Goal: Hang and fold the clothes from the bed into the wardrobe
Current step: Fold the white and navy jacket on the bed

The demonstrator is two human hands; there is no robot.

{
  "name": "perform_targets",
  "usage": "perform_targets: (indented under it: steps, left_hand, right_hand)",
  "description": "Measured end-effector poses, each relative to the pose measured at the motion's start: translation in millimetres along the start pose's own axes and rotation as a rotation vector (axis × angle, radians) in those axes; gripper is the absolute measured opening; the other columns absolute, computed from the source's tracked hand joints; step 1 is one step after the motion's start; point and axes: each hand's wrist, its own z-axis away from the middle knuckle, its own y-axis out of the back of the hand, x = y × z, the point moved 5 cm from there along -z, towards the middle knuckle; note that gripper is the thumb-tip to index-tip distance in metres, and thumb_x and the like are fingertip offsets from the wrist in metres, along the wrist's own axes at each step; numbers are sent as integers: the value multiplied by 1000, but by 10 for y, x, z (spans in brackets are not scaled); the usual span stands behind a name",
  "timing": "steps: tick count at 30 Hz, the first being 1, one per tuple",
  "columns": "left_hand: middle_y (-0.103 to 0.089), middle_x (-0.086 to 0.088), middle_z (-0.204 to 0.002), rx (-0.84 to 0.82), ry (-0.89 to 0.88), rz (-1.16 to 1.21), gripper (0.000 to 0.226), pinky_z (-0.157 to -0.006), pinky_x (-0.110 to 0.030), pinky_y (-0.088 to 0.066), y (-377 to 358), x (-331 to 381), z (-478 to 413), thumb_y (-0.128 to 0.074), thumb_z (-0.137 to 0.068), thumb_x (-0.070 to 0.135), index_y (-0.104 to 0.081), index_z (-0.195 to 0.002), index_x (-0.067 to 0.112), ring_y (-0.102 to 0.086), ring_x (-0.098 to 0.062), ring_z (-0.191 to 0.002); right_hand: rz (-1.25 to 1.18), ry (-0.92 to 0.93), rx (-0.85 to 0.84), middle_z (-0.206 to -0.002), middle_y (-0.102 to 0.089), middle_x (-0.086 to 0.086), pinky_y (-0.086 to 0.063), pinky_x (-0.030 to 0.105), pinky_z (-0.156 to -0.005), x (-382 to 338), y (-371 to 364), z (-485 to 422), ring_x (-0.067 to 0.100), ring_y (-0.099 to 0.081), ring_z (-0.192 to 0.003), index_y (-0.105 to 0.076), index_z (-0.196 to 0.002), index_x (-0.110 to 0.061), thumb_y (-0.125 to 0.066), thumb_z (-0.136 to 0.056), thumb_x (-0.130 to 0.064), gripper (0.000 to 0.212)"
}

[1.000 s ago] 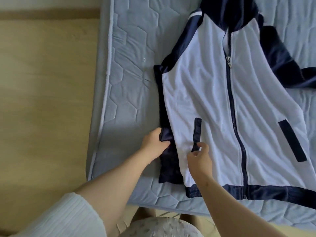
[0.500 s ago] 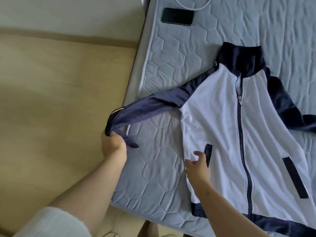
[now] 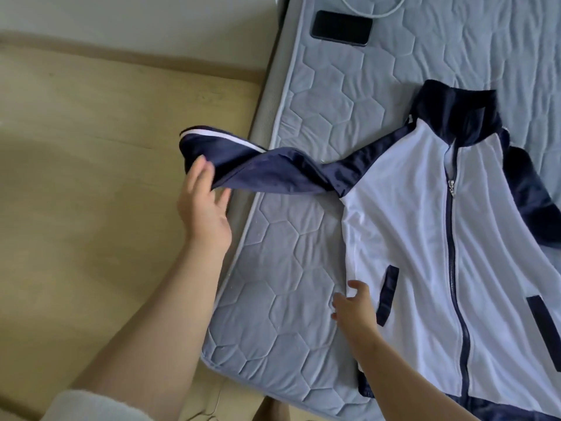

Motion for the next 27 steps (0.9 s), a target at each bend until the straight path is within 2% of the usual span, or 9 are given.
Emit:
perform_targets:
  steps: [2,4,8,13,17,20,23,25,27]
  left_hand:
    - [-63,-2,-123,196,58,250,28,-84,-22,-52,183,64,-111,-54,-92,8,-58,-120,13,-64,-12,-99]
    - [-57,-6,-130,288,96,254,35,-84,-23,-50,293,83,-254,-47,-92,-3,-54,-123,12,-60,-16,-100]
    - [-50,-7,-137,278,222,74,44,-102,-37,-40,312,47,-502,-48,-91,-2,-46,-133,12,-52,-23,-119]
    - [-38,-6,-143,228,124,119,73,-89,-33,-45,108,164,-494,-44,-87,-13,-22,-144,27,-51,-22,-108]
    - [-38,-3,-144,65,-88,-204,73,-106,-38,-38,-317,304,-447,-41,-81,-16,-31,-142,23,-46,-20,-126]
    - [-40,0,-142,-133,-190,-302,69,-103,-21,-37,-869,234,-208,-39,-81,-17,-38,-139,20,-41,-15,-130]
    - [-41,5,-142,-399,-251,-430,66,-97,-12,-37,-1530,-24,270,-41,-84,-14,-40,-138,23,-38,-9,-130]
    - [-37,4,-146,-587,-321,-529,65,-107,-17,-29,-1971,-267,681,-40,-85,-13,-39,-140,22,-31,-7,-135]
    - [-32,-4,-149,-867,-377,-628,68,-111,-16,-20,-2423,-632,1174,-40,-82,-13,-35,-142,18,-25,-9,-138]
  right_hand:
    - [-3,26,-11,-78,-58,6,-46,32,-61,-156,-60,-16,22,-57,-65,-34,-133,-18,-47,-90,-13,46]
    - [-32,65,-27,-78,-58,3,-43,28,-56,-305,-106,-47,19,-55,-62,-34,-133,-19,-47,-90,-14,45]
    - [-51,113,-52,-86,-58,1,-41,26,-57,-478,-181,-83,16,-57,-66,-33,-134,-19,-46,-92,-14,45]
    - [-72,110,-55,-90,-58,5,-42,26,-58,-502,-212,-106,15,-56,-64,-34,-132,-18,-46,-93,-14,41]
    - [-103,87,-17,-86,-57,4,-43,30,-61,-468,5,-118,16,-56,-63,-36,-129,-20,-45,-92,-13,39]
    - [-156,87,54,-86,-56,6,-42,31,-60,-480,318,-130,18,-54,-61,-39,-125,-19,-46,-91,-11,36]
    - [-189,100,126,-102,-59,12,-45,32,-60,-502,730,-144,19,-56,-63,-40,-124,-20,-48,-91,-12,35]
    - [-241,115,161,-94,-60,12,-46,36,-66,-479,1002,-168,20,-55,-63,-40,-123,-20,-48,-91,-11,34]
    - [-283,121,190,-85,-59,8,-45,34,-66,-396,1261,-188,21,-55,-64,-40,-119,-22,-48,-91,-11,31]
